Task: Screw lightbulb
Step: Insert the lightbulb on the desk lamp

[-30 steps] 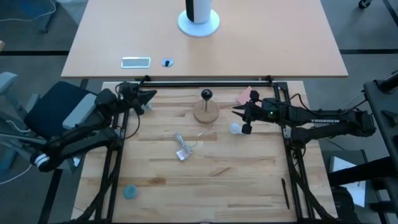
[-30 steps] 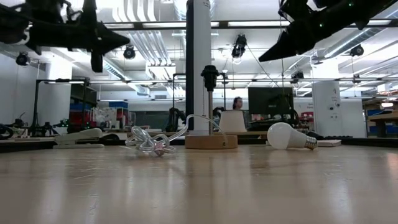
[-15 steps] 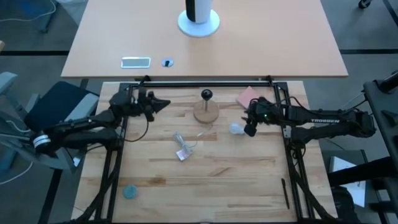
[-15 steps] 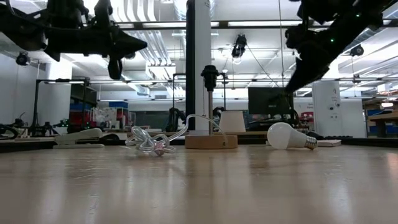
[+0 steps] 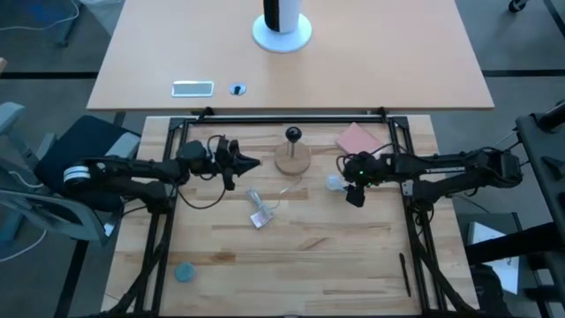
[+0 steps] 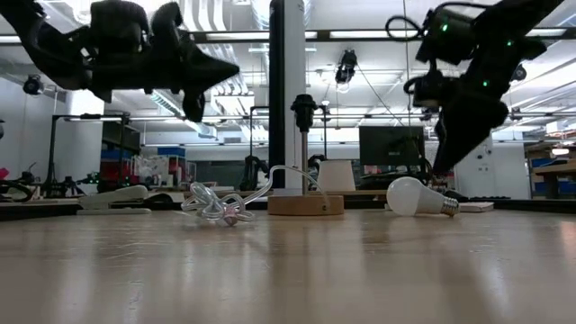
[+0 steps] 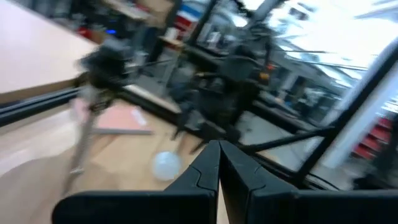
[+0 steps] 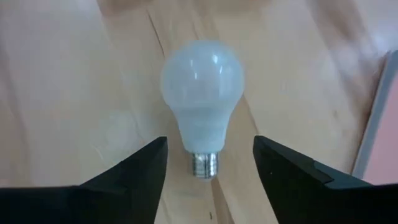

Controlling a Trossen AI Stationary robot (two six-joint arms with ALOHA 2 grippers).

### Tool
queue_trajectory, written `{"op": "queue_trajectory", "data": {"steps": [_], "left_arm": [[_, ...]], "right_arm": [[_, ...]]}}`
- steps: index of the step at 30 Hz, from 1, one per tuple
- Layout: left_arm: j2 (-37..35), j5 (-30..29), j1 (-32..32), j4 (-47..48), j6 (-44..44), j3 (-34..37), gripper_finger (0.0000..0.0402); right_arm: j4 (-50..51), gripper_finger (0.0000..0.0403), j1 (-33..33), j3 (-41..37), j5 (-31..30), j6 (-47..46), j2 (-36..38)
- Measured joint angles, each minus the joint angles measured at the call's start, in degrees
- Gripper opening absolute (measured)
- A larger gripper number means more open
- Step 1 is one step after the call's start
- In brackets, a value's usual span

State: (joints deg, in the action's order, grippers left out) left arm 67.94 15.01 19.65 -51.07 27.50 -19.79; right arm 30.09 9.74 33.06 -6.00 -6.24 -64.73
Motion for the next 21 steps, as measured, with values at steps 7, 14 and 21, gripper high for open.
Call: {"op": "queue_trajectory", "data": {"steps": [7,14,21], "left_arm": [[5.94,-2.13,-0.64,-4.23,0.0,0.0,0.0],[12.97,-2.08,-3.12,-15.82,-0.02,0.0,0.0],[18.25,-2.11,-3.91,-22.51,-0.01,0.0,0.0]], "right_arm": [[-1.9,0.0253,0.0,0.0,-0.02,0.91,-7.31],[-6.81,0.0258,0.02,0.04,-0.02,2.66,-11.88],[-9.59,0.0239,0.02,0.52,0.17,2.65,-17.2]]}}
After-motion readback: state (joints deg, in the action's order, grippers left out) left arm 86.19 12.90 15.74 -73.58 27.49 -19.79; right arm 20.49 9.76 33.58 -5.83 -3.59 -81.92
